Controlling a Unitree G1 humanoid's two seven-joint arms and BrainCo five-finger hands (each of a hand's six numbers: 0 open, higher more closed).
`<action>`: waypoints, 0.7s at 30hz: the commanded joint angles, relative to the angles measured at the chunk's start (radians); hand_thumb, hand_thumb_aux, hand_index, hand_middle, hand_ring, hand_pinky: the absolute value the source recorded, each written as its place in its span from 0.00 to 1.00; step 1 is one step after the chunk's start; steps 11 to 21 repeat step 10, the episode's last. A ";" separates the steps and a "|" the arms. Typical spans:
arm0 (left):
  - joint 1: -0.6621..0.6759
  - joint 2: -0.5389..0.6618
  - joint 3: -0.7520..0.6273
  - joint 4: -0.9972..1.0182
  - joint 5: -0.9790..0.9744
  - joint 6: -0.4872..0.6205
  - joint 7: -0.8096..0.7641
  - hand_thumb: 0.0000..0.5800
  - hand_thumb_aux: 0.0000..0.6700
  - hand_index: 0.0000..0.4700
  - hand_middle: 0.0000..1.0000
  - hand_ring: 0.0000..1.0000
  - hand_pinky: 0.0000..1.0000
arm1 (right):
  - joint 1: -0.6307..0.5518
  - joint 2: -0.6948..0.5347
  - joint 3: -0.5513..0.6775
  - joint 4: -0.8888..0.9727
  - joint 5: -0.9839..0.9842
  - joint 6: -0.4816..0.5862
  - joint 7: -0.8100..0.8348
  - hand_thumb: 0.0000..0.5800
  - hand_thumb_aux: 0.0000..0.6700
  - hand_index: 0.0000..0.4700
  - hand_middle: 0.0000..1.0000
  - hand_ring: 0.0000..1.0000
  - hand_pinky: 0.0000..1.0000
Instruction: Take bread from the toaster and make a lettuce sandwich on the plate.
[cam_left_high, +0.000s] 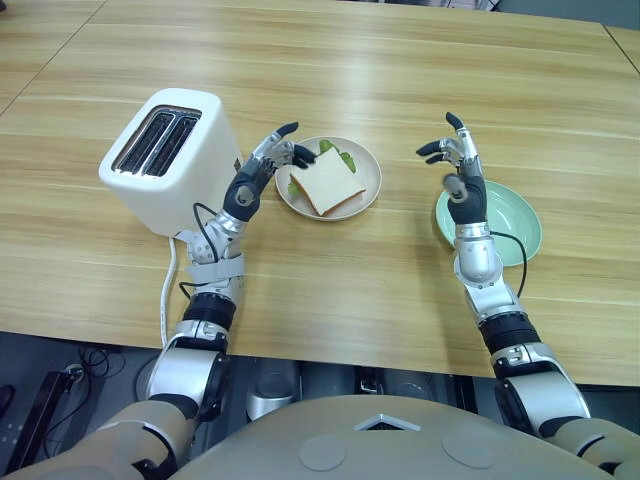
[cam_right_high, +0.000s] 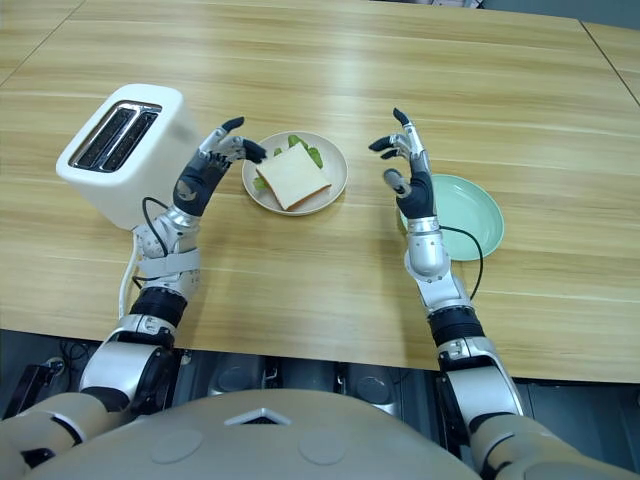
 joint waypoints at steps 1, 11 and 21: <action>0.014 -0.022 0.022 -0.014 0.027 0.018 0.033 0.00 0.00 0.00 0.00 0.00 0.00 | 0.025 0.020 -0.032 -0.036 0.009 0.023 0.026 0.00 0.00 0.00 0.00 0.00 0.00; 0.019 -0.063 0.046 0.009 0.078 0.003 0.077 0.00 0.00 0.00 0.00 0.00 0.00 | 0.017 0.068 -0.055 -0.015 -0.009 0.022 0.050 0.00 0.00 0.00 0.00 0.00 0.00; 0.019 -0.063 0.046 0.009 0.078 0.003 0.077 0.00 0.00 0.00 0.00 0.00 0.00 | 0.017 0.068 -0.055 -0.015 -0.009 0.022 0.050 0.00 0.00 0.00 0.00 0.00 0.00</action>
